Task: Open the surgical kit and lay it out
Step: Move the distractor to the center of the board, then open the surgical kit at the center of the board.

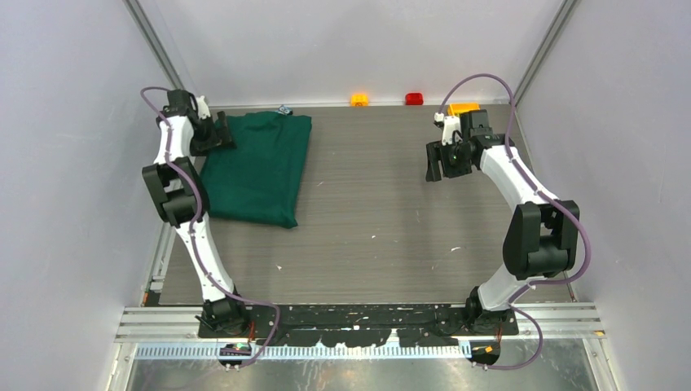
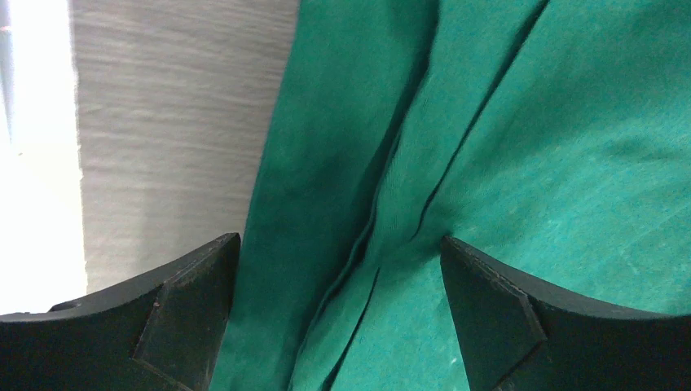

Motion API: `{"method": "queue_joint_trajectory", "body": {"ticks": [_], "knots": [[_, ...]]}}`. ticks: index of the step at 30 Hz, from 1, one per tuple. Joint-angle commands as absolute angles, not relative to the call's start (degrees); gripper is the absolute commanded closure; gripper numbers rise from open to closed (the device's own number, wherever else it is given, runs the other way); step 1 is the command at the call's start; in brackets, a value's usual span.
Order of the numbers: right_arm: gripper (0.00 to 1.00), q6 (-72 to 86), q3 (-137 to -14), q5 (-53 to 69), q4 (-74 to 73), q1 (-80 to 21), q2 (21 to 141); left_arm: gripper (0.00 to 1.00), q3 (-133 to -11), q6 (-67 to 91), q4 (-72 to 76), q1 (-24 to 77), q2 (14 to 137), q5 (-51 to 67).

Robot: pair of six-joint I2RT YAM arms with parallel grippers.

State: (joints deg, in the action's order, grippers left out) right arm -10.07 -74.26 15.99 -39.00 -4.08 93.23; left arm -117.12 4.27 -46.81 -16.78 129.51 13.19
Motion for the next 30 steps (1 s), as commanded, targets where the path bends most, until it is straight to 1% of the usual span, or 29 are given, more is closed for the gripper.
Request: {"method": "queue_joint_trajectory", "body": {"ticks": [1,3,8,12,15,18,21,25,30], "knots": [[0.32,-9.63,-74.36,16.74,-37.62,-4.41,92.40,0.06,-123.31,6.24,-48.23,-16.84,133.51,24.69],[0.32,-9.67,-74.34,16.45,-37.68,-4.39,92.81,0.06,-125.15,6.54,-48.31,-16.61,135.24,28.08],[0.32,-9.92,-74.27,15.87,-37.82,-4.35,93.70,0.08,-128.31,5.95,-49.17,-14.34,138.24,32.39],[0.32,-10.14,-74.15,15.32,-37.96,-4.46,94.37,0.13,-127.39,5.93,-48.81,-11.23,138.51,35.00],[0.32,-10.41,-74.09,15.04,-37.99,-4.43,94.56,0.14,-125.54,5.76,-48.05,-7.85,137.87,35.57],[0.32,-10.76,-74.00,14.63,-38.03,-4.41,94.44,0.15,-124.56,5.49,-47.30,-3.11,137.69,36.36],[0.32,-10.97,-73.92,14.08,-38.03,-4.34,94.03,0.15,-126.18,5.62,-47.63,2.51,139.20,37.43],[0.32,-10.94,-74.00,13.77,-38.20,-4.26,92.95,0.15,-131.95,5.47,-49.28,10.13,142.37,39.57],[0.32,-10.82,-73.54,13.59,-38.29,-4.15,90.54,0.13,-139.93,4.07,-51.41,20.20,145.19,38.24]]}}
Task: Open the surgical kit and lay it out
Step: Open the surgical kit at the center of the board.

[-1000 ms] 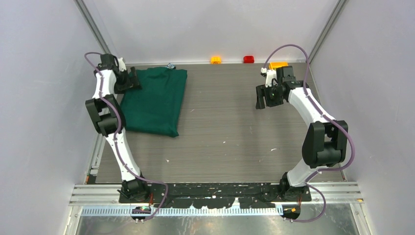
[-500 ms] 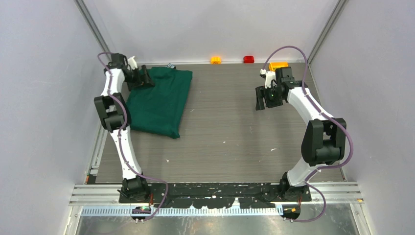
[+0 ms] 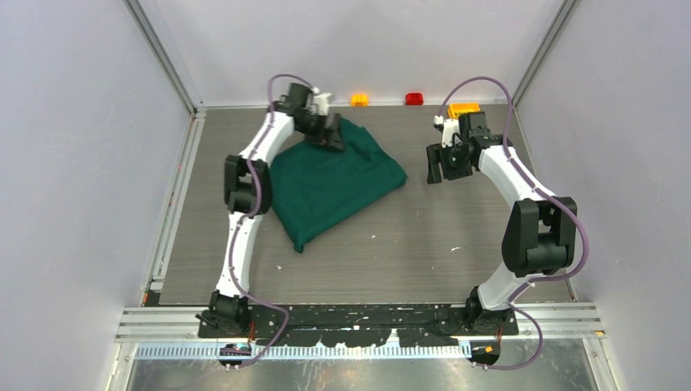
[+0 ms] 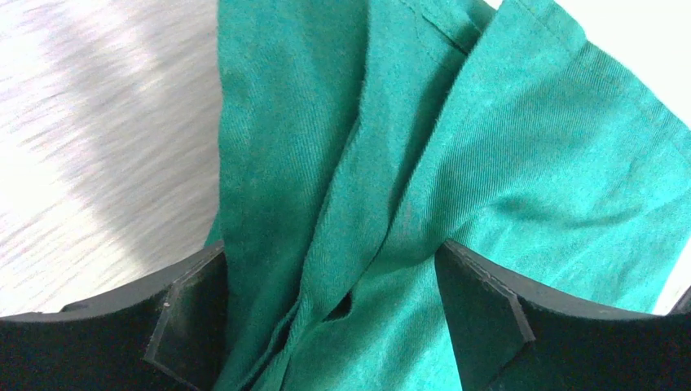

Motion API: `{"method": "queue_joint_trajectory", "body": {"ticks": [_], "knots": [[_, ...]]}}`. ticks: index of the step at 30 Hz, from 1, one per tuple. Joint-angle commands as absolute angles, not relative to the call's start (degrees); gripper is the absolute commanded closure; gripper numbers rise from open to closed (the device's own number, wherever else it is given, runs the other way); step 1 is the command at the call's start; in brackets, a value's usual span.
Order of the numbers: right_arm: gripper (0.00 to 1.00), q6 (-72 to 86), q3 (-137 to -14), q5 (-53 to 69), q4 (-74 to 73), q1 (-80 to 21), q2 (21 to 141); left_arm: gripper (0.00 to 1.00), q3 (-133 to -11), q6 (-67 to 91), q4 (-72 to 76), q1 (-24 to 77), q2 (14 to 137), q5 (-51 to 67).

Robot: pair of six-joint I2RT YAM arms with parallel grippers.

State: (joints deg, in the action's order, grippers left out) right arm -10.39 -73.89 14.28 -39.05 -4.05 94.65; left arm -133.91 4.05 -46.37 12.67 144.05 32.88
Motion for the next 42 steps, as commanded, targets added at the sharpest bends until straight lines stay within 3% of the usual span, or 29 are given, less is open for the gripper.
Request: {"method": "queue_joint_trajectory", "body": {"ticks": [1,6,11,22,28,36,42], "knots": [[0.32,-10.74,-73.30,13.59,-38.25,-4.17,89.99,0.12,-141.48,3.79,-51.91,21.84,145.28,36.99],[0.32,-10.46,-71.40,13.61,-37.18,-4.20,86.81,0.01,-143.36,5.91,-49.61,24.66,141.33,28.25],[0.32,-11.24,-67.90,16.66,-35.26,-4.06,82.27,0.00,-138.86,5.08,-48.14,23.03,132.03,20.05],[0.30,-12.52,-63.30,27.91,-34.34,-4.14,78.32,0.00,-106.20,0.90,-39.80,15.41,106.17,15.44],[0.28,-11.45,-62.67,34.30,-34.92,-4.64,81.81,0.00,-81.36,6.86,-32.01,13.46,96.69,19.88],[0.27,-8.76,-63.01,35.11,-34.26,-5.33,90.07,0.01,-70.16,11.55,-25.04,13.45,97.55,26.08],[0.33,-5.97,-65.19,34.72,-33.33,-5.35,96.28,0.16,-74.47,15.56,-25.24,13.57,105.46,33.78]]}}
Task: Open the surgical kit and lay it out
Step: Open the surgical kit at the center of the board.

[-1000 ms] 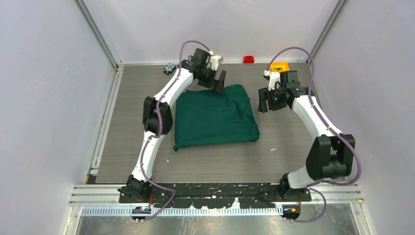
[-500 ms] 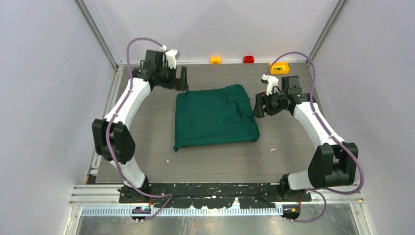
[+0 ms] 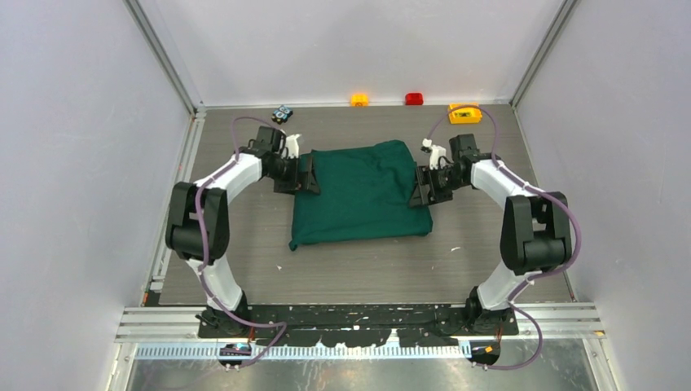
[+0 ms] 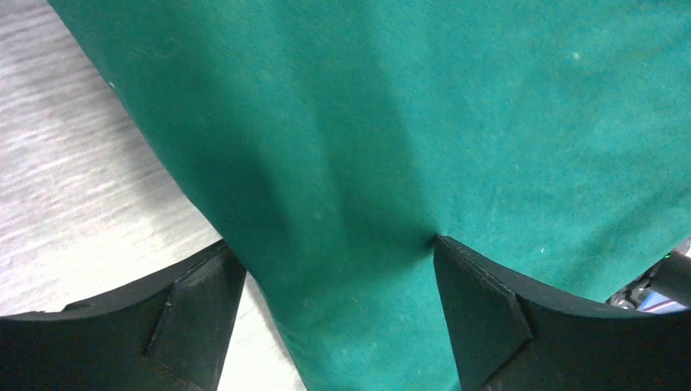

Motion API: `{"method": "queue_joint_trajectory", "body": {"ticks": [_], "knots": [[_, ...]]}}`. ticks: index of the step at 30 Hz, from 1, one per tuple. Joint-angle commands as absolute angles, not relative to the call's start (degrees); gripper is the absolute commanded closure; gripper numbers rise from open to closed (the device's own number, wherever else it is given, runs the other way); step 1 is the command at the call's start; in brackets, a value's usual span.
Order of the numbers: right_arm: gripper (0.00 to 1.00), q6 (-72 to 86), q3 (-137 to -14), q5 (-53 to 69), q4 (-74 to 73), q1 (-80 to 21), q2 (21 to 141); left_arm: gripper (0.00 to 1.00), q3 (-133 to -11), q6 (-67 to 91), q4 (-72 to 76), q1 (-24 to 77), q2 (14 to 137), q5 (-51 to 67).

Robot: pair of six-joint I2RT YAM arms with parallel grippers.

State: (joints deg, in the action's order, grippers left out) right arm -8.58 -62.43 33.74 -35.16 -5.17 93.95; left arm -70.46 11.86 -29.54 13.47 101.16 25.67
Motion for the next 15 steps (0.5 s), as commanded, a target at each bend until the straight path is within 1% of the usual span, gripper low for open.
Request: {"method": "queue_joint_trajectory", "body": {"ticks": [1,4,7,12,14,15], "knots": [[0.36,-5.61,-66.01,35.35,-33.65,-5.19,97.25,0.18,-75.68,16.05,-25.34,13.73,106.74,35.24],[0.45,-5.02,-68.83,36.38,-35.02,-4.51,99.81,0.20,-78.60,16.56,-24.10,14.79,110.24,36.73],[0.49,-4.49,-70.60,36.52,-35.28,-3.76,101.03,0.20,-81.68,17.54,-22.01,16.27,113.69,37.41],[0.51,-4.59,-74.71,35.66,-36.35,-1.41,102.91,0.20,-86.77,20.55,-21.69,18.44,118.71,38.10],[0.51,-5.38,-77.03,35.96,-38.01,-0.80,103.88,0.18,-88.28,20.74,-22.27,18.73,119.11,37.25],[0.48,-5.75,-77.75,36.22,-38.65,0.97,104.00,0.16,-89.30,20.51,-23.03,18.68,119.02,36.58]]}}
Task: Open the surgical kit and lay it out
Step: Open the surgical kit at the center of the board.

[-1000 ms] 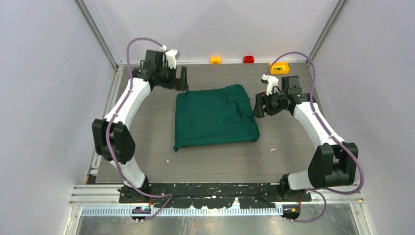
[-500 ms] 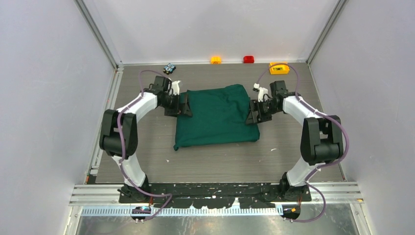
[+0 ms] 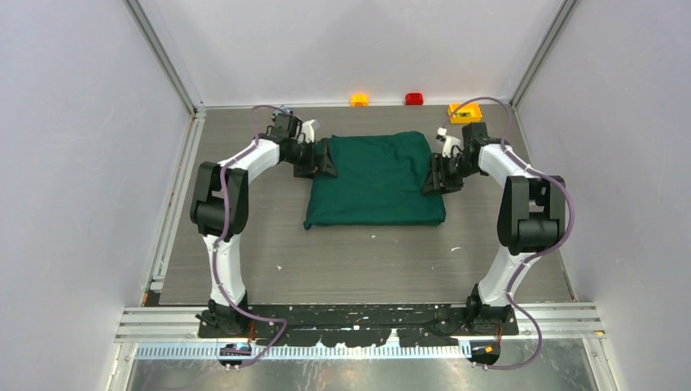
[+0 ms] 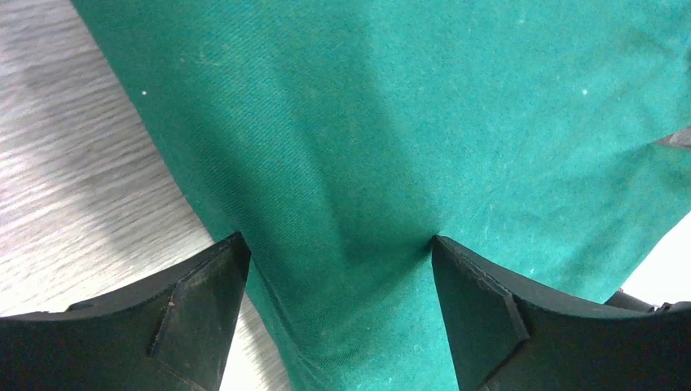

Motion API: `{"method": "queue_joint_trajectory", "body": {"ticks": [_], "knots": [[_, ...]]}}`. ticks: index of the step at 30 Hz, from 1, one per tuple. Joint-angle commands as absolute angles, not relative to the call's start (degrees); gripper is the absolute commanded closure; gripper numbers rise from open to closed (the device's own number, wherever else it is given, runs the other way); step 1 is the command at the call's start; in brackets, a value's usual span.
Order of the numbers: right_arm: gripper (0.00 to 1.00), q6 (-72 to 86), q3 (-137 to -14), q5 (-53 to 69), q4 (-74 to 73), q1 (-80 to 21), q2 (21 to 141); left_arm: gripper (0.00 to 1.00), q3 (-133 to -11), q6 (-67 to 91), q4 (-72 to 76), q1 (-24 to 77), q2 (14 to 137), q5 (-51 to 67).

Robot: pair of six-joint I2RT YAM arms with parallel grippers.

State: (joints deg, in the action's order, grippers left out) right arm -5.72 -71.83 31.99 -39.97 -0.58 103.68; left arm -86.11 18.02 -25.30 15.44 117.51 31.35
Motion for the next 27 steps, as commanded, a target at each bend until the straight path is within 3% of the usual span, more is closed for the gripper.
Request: {"method": "queue_joint_trajectory", "body": {"ticks": [1,4,9,15,19,27], "knots": [[0.45,-6.18,-78.34,36.36,-39.08,1.85,103.75,0.14,-90.09,19.71,-23.81,18.64,118.46,35.62],[0.37,-7.65,-79.84,36.76,-41.05,4.09,101.72,0.01,-91.79,14.38,-25.32,18.59,115.03,30.88],[0.21,-8.08,-80.11,38.04,-43.34,7.33,94.27,0.00,-94.12,6.76,-25.53,18.70,108.53,23.42],[0.20,-7.78,-74.54,34.69,-43.37,8.77,83.46,0.00,-100.26,-2.82,-28.25,25.01,106.79,20.37],[0.22,-7.16,-70.89,30.96,-43.12,9.60,78.73,0.00,-102.79,-7.72,-28.96,31.75,108.05,26.56],[0.23,-1.94,-67.15,33.71,-41.30,19.31,72.34,0.07,-115.85,-13.53,-34.75,47.08,120.59,25.95]]}}
